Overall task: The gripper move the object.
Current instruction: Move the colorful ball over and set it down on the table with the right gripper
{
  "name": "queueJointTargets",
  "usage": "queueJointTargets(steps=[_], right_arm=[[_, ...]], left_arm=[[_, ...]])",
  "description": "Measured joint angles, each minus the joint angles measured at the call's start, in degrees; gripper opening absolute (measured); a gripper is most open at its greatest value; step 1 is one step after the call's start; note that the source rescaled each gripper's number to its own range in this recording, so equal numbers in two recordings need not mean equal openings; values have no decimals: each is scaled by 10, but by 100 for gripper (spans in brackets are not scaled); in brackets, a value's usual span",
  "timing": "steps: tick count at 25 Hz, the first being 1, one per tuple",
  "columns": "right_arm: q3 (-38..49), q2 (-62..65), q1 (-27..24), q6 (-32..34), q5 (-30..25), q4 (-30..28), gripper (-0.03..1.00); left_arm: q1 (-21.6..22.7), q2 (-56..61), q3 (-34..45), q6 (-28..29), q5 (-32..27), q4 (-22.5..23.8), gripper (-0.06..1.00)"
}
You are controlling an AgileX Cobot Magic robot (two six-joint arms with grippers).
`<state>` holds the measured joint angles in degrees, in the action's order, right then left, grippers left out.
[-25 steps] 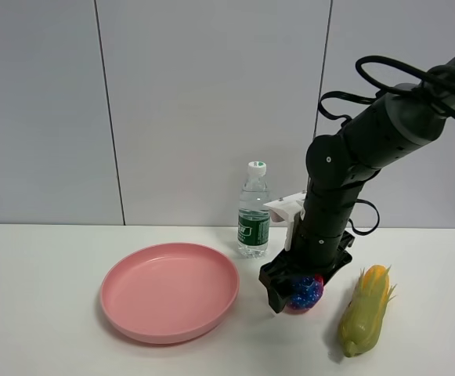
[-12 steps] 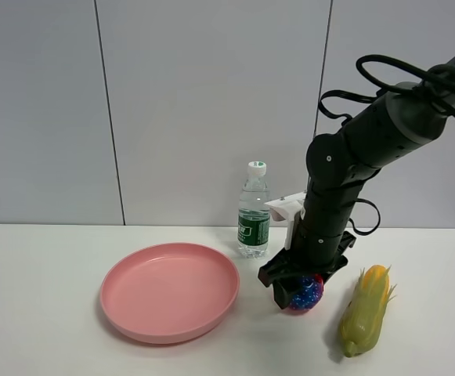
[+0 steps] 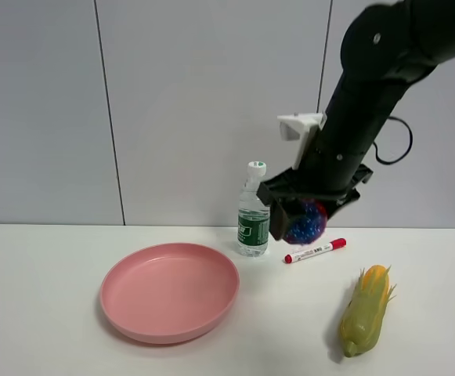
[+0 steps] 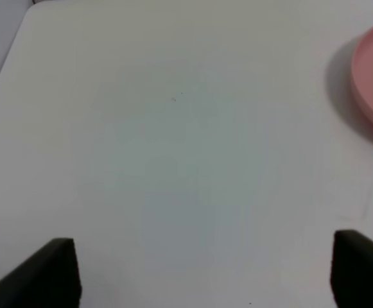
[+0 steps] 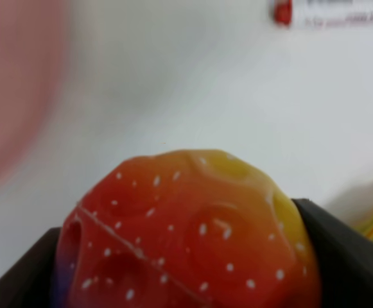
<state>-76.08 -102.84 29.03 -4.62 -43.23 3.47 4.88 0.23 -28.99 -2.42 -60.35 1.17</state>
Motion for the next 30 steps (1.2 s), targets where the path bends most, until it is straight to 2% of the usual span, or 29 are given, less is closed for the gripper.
queueJointTargets(steps=[8,11,16,24,30], right_arm=[[-144,-4,119,-57,-72,17,0],[-202,-43,162,-91,-96,23,0],[-315,-146,212,-101,-157,28,0],[-539,-289,248,-74,-257,8,0],[-588,-331,250,-29,-263,-38,0]], left_arm=[[0,0,0,0,0,0,100],[0,0,0,0,0,0,100],[0,0,0,0,0,-1,100],[0,0,0,0,0,-1,100],[0,0,0,0,0,-1,100]])
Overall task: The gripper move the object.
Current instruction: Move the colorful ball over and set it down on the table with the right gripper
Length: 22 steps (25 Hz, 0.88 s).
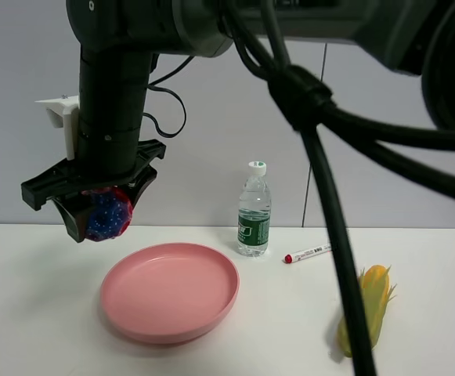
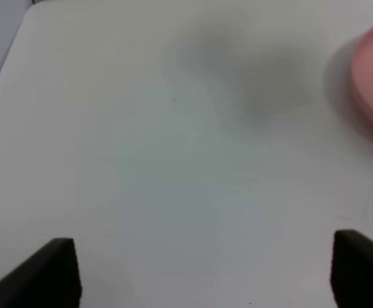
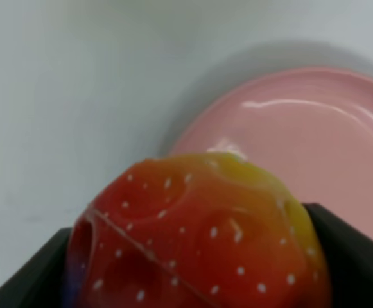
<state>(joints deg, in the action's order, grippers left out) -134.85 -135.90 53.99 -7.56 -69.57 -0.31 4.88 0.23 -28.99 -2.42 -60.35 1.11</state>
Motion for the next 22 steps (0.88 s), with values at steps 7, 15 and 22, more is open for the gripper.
queueJointTargets(steps=[7,15,22], right_arm=[[0,-17,-16,104,3,-35,0],[-1,-28,-32,130,184,-83,0],[-3,-77,-68,135,200,-180,0]], left_arm=[[0,0,0,0,0,0,100],[0,0,0,0,0,0,100],[0,0,0,0,0,0,100]])
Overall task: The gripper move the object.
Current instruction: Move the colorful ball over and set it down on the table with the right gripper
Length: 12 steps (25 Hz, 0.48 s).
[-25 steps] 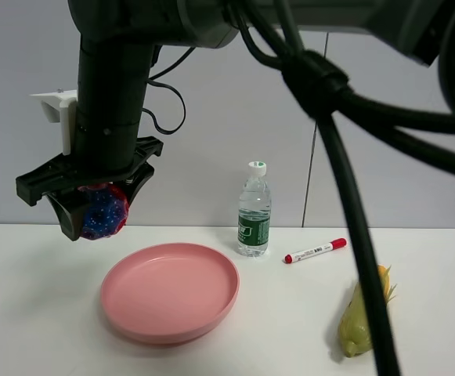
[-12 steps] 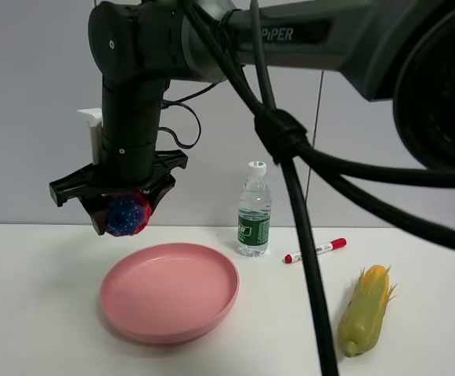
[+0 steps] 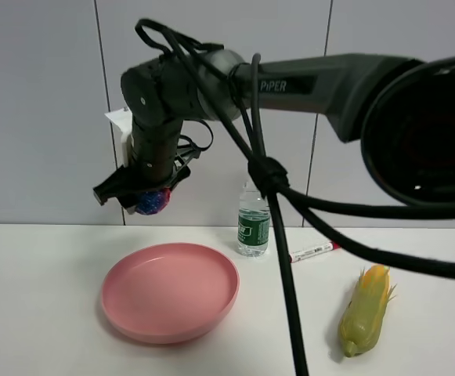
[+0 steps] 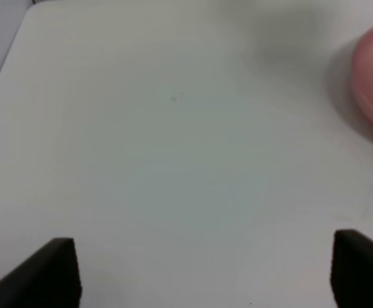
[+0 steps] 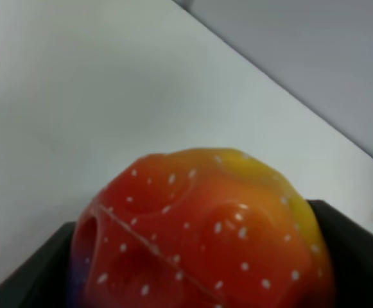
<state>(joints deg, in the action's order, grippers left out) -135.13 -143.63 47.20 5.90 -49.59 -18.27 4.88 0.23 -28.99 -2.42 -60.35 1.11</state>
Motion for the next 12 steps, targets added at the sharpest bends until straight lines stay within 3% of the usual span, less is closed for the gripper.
queueJointTargets(steps=[4,12], right_arm=[[1,-23,-11,0,2,-49,0],[1,-48,-27,0,66,-136,0]], left_arm=[[0,0,0,0,0,0,100],[0,0,0,0,0,0,100]])
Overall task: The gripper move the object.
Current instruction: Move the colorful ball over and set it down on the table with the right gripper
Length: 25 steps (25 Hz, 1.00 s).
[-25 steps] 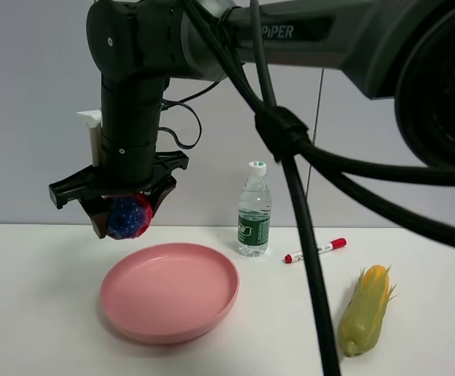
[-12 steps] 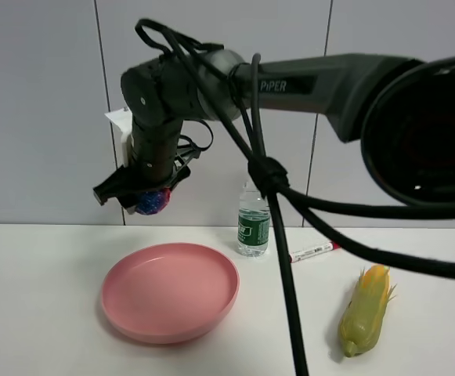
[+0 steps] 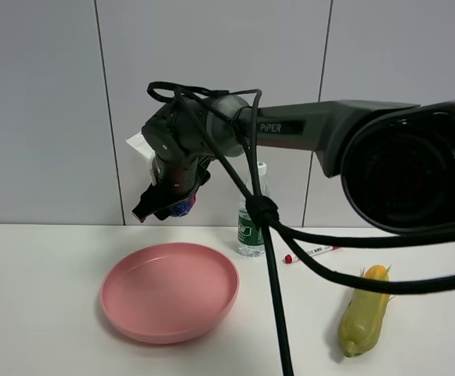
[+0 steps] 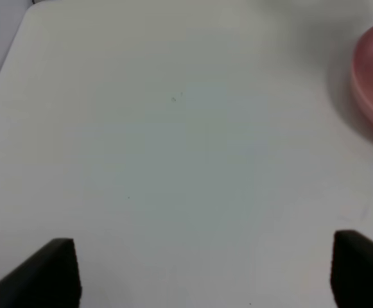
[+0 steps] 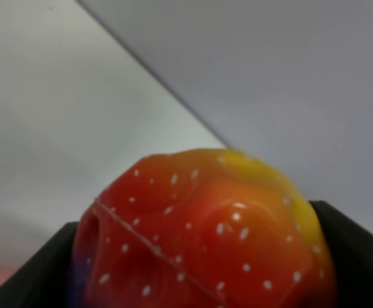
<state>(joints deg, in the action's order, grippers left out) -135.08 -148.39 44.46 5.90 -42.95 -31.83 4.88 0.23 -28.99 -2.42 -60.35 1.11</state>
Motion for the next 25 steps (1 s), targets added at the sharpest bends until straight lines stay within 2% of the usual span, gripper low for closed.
queueJointTargets(steps=[7,13,25], right_arm=[[0,-27,-1,-5,54,-37,0],[0,-37,-2,-5,50,-75,0],[0,-51,-11,-5,44,-102,0]], left_arm=[[0,0,0,0,0,0,100],[0,0,0,0,0,0,100],[0,0,0,0,0,1,100]])
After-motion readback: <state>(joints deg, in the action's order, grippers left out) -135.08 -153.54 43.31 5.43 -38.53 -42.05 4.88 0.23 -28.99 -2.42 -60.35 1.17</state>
